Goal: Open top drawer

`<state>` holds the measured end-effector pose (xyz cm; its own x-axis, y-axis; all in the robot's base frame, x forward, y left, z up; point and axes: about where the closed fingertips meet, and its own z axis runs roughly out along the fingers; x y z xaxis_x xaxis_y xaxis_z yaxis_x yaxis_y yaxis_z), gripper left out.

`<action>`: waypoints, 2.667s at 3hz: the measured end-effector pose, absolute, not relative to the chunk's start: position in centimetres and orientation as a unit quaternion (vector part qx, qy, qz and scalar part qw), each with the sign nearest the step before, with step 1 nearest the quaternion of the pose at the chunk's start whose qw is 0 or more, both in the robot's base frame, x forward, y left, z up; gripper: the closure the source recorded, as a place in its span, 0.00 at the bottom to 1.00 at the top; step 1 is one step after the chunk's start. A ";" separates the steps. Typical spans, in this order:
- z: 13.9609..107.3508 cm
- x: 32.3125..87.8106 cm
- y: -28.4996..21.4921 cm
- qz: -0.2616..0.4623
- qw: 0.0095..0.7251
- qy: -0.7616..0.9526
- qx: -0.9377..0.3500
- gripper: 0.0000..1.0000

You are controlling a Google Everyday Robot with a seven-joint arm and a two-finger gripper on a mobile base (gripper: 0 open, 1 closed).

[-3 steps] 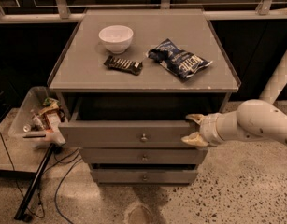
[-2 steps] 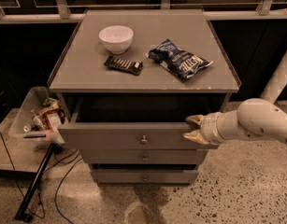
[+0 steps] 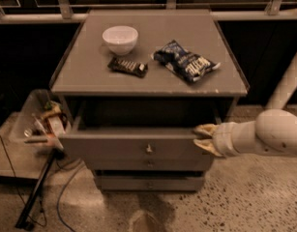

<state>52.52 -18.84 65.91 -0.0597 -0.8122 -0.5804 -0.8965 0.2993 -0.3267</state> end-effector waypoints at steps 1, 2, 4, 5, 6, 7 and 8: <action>66.3 52.7 -18.8 0.060 0.351 0.725 -0.589 0.81; 66.3 52.7 -18.8 0.060 0.351 0.725 -0.589 0.58; 66.3 52.9 -18.6 0.060 0.347 0.726 -0.591 0.12; 65.3 53.2 -18.2 0.063 0.339 0.728 -0.593 0.00; 65.3 53.2 -18.2 0.063 0.339 0.728 -0.593 0.00; 64.8 54.2 -16.4 0.076 0.331 0.716 -0.609 0.00; 64.1 54.3 -16.9 0.080 0.334 0.722 -0.601 0.00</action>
Offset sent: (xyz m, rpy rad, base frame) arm 0.0015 0.0009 0.0032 0.0000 0.0000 0.0000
